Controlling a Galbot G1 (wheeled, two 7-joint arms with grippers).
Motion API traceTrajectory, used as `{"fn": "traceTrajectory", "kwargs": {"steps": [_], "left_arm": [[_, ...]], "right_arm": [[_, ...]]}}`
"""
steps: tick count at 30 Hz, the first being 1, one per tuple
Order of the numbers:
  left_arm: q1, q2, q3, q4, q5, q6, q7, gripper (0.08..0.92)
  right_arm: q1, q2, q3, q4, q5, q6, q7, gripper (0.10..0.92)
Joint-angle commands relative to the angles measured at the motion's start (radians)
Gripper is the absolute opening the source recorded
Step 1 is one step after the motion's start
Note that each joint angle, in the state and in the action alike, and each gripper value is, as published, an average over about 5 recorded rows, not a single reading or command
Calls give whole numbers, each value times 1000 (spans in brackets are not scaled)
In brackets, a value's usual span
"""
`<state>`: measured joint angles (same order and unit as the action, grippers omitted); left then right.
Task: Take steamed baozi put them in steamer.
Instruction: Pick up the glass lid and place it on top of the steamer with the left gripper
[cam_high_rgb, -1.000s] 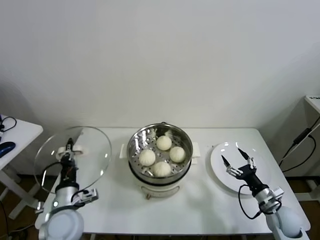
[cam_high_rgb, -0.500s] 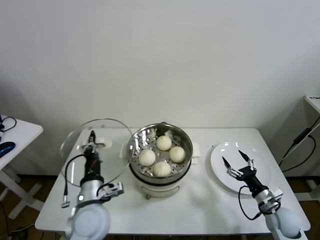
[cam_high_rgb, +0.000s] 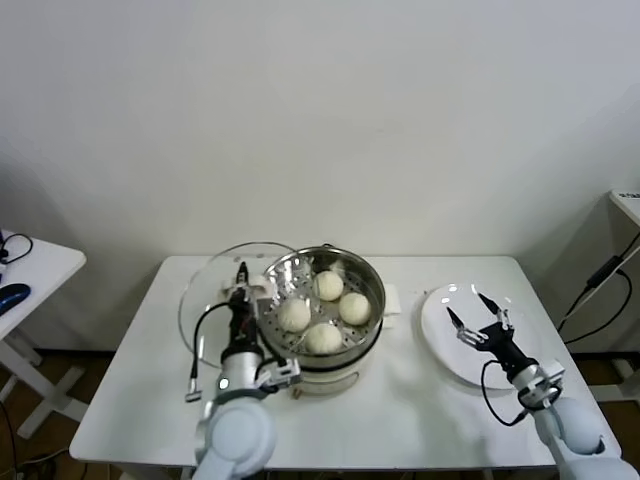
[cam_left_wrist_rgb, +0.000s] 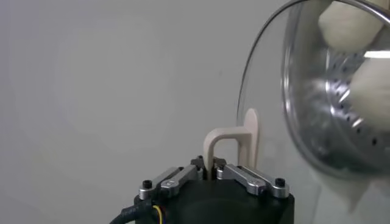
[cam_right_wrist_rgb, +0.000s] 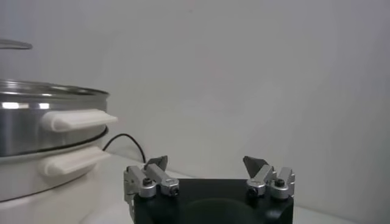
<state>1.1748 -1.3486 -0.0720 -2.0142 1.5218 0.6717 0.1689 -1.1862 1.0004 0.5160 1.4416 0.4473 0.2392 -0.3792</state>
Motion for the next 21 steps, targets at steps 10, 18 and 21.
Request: {"fn": "traceTrajectory", "kwargs": {"steps": [10, 18, 21], "left_arm": [[-111, -108, 142, 142, 79, 24, 64, 155], [-162, -167, 161, 211, 89, 30, 74, 155], [-182, -176, 167, 223, 88, 32, 80, 155]], "right_arm": [[70, -32, -98, -58, 16, 23, 69, 823], [65, -15, -82, -57, 0, 25, 68, 823], [62, -8, -75, -60, -5, 27, 67, 823]]}}
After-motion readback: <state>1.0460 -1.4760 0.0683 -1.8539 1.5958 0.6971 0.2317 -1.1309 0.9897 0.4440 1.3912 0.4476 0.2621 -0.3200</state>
